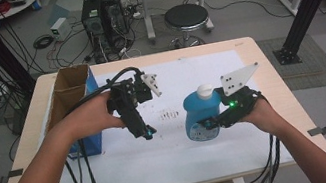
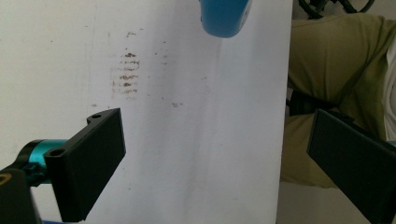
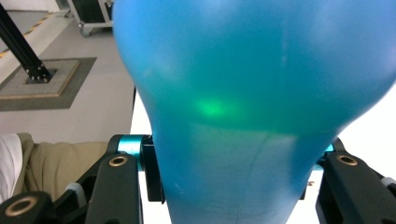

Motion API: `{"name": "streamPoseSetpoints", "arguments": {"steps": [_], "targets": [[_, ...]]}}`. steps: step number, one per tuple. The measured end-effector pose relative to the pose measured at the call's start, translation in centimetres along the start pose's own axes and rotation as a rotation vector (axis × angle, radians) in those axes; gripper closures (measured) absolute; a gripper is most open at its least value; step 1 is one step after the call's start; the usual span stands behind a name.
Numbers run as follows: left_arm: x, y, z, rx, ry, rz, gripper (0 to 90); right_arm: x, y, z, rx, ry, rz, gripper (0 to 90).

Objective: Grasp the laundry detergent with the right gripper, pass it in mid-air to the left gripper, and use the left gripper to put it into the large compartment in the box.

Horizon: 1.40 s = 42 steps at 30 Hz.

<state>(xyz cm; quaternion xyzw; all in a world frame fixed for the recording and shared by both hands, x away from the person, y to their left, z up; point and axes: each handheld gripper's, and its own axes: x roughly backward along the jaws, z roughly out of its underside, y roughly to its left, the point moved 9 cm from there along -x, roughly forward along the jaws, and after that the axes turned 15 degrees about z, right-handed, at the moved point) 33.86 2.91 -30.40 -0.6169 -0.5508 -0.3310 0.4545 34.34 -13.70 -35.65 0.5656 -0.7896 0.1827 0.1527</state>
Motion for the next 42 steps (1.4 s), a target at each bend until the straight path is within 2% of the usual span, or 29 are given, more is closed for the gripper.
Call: {"name": "streamPoseSetpoints", "arguments": {"steps": [11,20,33,42], "targets": [[0.4,-0.2,-1.0,-0.002,0.031,0.015,4.4,-2.1,0.8,-0.8,0.057,0.056,-0.018,45.9],[0.4,-0.4,-2.0,-0.008,0.039,0.032,4.4,-3.9,1.6,-2.1,0.08,0.063,-0.047,45.9],[0.3,-0.6,-3.4,-0.025,0.034,0.045,4.4,-5.9,2.3,-3.0,0.078,0.06,-0.071,45.9],[0.1,-0.3,-3.9,-0.027,0.041,0.043,4.4,-6.5,2.4,-3.5,0.083,0.058,-0.073,45.9]]}}
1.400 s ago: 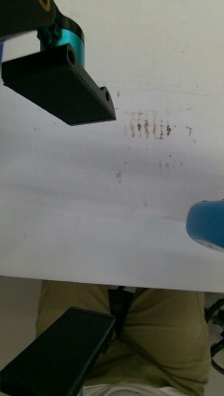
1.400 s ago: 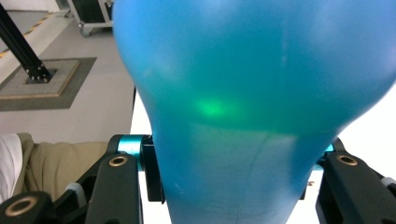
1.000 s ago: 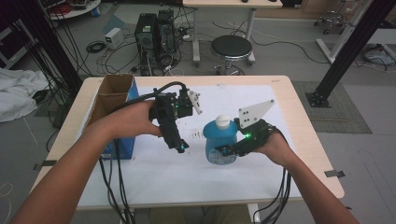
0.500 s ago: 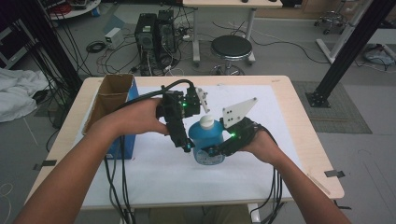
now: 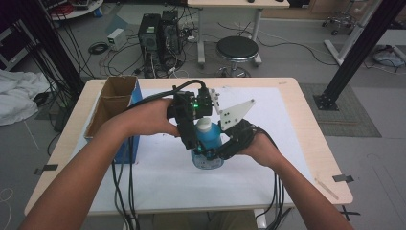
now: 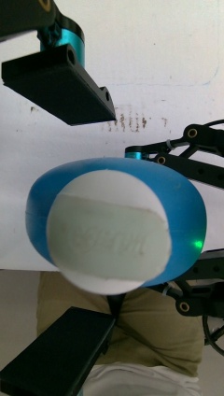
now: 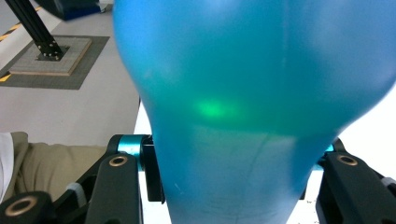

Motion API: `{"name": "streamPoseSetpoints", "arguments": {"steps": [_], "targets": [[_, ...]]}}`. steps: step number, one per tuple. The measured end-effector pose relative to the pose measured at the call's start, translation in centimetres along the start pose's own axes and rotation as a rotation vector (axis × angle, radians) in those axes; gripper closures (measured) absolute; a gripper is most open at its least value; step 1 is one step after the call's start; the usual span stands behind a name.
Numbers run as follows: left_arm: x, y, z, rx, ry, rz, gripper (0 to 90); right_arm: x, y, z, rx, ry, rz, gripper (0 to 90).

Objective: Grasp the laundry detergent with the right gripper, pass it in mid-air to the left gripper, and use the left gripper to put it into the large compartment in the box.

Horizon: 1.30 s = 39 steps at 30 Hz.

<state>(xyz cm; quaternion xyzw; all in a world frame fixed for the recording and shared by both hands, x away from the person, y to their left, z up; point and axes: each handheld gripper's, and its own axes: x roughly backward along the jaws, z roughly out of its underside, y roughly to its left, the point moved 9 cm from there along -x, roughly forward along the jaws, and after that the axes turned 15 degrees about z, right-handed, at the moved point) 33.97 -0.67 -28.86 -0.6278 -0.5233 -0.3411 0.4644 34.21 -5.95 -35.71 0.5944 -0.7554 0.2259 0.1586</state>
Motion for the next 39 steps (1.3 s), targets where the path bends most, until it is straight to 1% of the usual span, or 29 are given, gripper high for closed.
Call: {"name": "streamPoseSetpoints", "arguments": {"steps": [7,16,17,18,20,29,30,31,34,37,39], "targets": [[-0.4,0.3,-0.4,-0.004,0.005,-0.002,4.4,0.0,0.0,-0.4,-0.002,0.001,0.003,45.8],[-0.9,0.7,-0.4,-0.001,0.004,0.003,4.6,0.1,0.0,-0.5,-0.001,0.002,0.004,45.8],[-0.9,0.6,-0.5,-0.014,0.001,0.008,8.8,0.1,0.0,-0.5,-0.002,0.004,0.003,45.8],[-0.9,0.6,-0.5,-0.014,0.0,0.007,12.8,0.1,0.0,-0.4,-0.002,0.006,0.004,45.8],[-0.9,0.7,-0.5,-0.01,0.002,-0.002,12.8,0.1,0.0,-0.5,-0.002,0.005,0.004,45.8],[-1.1,0.6,-0.5,-0.019,0.008,0.005,13.1,0.3,0.0,-0.5,-0.012,0.003,0.006,45.8],[-1.1,0.6,-0.5,-0.019,0.004,0.007,16.1,0.3,-0.1,-0.5,-0.005,0.003,0.008,45.7],[-1.1,0.6,-0.5,-0.022,0.003,0.007,17.3,0.2,-0.1,-0.5,-0.005,0.004,0.007,45.7],[-1.1,0.6,-0.5,-0.022,0.004,0.006,17.4,0.2,0.0,-0.5,-0.007,0.008,0.007,45.7],[-1.1,0.5,-0.5,-0.029,0.003,0.011,21.8,0.1,-0.1,-0.5,-0.005,0.008,0.009,45.7],[-1.1,0.6,-0.6,-0.027,0.002,0.01,22.1,0.2,-0.1,-0.5,-0.008,0.006,0.009,45.7]]}}
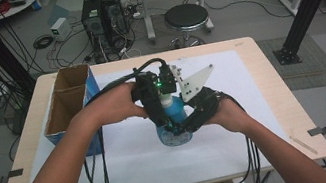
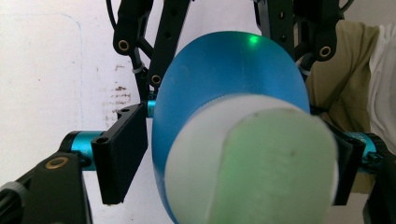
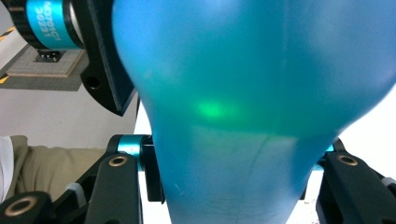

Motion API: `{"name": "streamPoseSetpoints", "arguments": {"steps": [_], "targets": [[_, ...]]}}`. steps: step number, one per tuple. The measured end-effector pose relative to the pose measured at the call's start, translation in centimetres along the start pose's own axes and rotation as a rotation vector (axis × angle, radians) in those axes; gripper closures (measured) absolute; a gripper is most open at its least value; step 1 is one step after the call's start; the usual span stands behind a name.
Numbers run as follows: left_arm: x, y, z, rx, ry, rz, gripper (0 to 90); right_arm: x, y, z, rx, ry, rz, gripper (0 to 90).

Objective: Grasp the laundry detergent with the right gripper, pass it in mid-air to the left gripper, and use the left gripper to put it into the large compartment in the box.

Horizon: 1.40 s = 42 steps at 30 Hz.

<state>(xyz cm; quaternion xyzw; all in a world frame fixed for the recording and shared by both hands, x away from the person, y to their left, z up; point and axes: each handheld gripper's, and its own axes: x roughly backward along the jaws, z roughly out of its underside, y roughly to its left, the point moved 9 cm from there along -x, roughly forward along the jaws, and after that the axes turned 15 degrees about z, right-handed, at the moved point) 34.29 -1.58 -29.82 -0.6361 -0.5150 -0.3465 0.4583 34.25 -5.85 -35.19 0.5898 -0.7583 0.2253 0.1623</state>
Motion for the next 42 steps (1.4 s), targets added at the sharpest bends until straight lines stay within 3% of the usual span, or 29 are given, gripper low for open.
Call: {"name": "streamPoseSetpoints", "arguments": {"steps": [24,37,40,42], "targets": [[-0.14,-0.26,-0.23,-0.025,0.0,0.009,37.5,0.02,0.15,-0.08,-0.004,-0.002,-0.006,45.7],[-0.04,-0.57,-0.56,-0.047,0.004,-0.001,38.1,0.29,0.29,-0.1,0.007,-0.008,-0.005,45.2],[0.21,-0.75,-0.86,-0.046,0.001,0.009,38.1,0.53,0.35,-0.19,0.015,-0.011,0.001,43.5],[0.41,-0.81,-0.9,-0.043,-0.001,0.014,38.1,0.75,0.22,0.08,0.015,0.01,0.005,35.9]]}}
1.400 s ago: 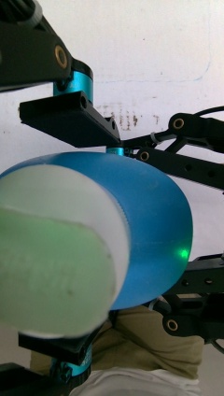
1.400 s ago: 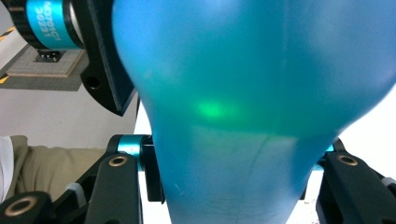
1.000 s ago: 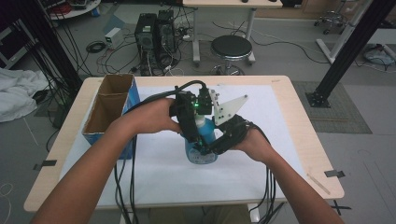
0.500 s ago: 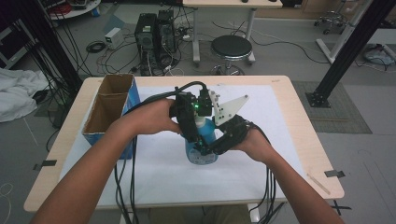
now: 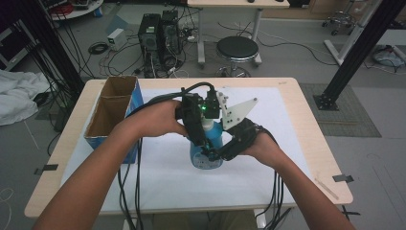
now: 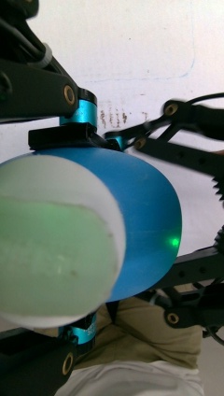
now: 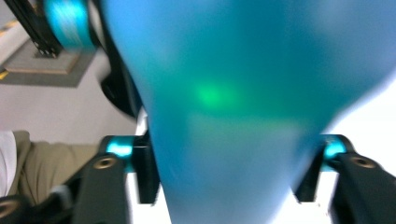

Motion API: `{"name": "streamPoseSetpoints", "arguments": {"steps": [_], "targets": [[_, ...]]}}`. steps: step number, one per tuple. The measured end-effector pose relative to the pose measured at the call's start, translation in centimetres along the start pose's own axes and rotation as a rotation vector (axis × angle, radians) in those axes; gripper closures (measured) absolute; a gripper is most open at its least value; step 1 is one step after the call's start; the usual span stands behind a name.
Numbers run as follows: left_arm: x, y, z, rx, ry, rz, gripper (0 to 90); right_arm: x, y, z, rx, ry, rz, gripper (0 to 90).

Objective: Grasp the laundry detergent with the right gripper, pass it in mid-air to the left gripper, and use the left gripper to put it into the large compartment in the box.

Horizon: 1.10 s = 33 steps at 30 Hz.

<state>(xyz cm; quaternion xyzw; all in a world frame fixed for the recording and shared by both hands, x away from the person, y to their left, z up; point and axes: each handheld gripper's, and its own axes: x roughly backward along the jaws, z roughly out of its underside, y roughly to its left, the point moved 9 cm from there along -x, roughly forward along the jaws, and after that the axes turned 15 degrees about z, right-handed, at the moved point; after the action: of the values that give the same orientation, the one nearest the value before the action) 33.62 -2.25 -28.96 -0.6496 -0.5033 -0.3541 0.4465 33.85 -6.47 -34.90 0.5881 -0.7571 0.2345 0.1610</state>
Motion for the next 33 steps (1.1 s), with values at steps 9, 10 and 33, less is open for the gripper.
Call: {"name": "streamPoseSetpoints", "arguments": {"steps": [9,10,33], "targets": [[1.0,0.6,1.1,0.039,-0.01,-0.019,38.1,2.4,-1.1,1.8,-0.046,0.086,0.034,18.9],[1.1,0.7,1.3,0.045,-0.009,-0.019,38.1,2.5,-1.1,2.2,-0.053,0.107,0.041,11.6],[2.8,3.3,3.5,0.166,-0.026,-0.092,37.9,9.3,-3.9,7.2,-0.112,0.393,0.246,0.7]]}}
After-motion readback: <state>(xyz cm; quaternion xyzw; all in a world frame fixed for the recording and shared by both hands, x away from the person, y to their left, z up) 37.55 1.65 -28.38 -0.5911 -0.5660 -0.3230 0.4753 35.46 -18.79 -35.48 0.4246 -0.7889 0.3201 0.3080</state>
